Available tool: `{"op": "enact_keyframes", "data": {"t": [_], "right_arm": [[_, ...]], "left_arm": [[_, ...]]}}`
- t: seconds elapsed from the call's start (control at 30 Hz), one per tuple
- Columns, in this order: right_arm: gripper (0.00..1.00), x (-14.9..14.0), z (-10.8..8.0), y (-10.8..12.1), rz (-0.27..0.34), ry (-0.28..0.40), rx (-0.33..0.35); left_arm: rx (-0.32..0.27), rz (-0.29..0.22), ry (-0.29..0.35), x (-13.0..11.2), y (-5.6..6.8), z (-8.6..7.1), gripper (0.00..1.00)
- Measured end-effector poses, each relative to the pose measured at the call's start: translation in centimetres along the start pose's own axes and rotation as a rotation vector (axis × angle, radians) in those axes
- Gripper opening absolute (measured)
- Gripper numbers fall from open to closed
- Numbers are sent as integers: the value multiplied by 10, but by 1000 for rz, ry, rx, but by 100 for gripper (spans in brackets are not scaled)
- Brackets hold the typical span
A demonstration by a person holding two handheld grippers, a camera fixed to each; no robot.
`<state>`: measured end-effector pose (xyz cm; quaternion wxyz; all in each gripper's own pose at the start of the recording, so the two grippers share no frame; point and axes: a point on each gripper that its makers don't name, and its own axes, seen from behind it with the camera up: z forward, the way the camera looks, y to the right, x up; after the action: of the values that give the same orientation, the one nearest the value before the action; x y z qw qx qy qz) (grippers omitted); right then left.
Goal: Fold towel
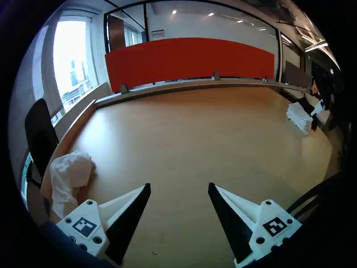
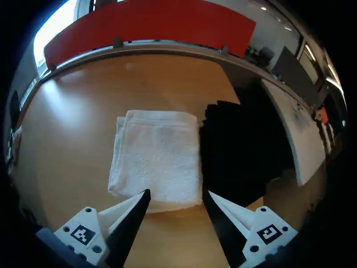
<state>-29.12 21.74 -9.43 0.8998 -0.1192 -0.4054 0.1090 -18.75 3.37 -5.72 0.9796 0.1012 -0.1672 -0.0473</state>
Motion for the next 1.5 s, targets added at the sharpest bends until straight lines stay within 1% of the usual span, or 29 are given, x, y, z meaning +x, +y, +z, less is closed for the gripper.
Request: {"op": "enact_keyframes", "data": {"t": [0.2,0.5,0.8,1.0,1.2,1.3,1.5], "right_arm": [[89,21,-6,-5,71,97,-21],[90,46,-13,-7,94,239,-71],[89,71,-28,-6,115,383,-121],[89,89,-37,-1,158,478,-158],[89,105,-50,1,203,569,-169],[89,112,-57,0,209,605,-168],[89,122,-65,-9,187,656,-160]], "left_arm": [[1,-15,3,0,0,-1,96],[4,-25,1,-1,0,-3,96],[10,-42,2,-2,-2,-4,96],[10,-49,4,-1,-3,-4,96],[11,-54,5,0,-4,-4,96],[10,-57,5,-1,-3,-4,96],[10,-61,5,-1,-3,-4,96]]}}
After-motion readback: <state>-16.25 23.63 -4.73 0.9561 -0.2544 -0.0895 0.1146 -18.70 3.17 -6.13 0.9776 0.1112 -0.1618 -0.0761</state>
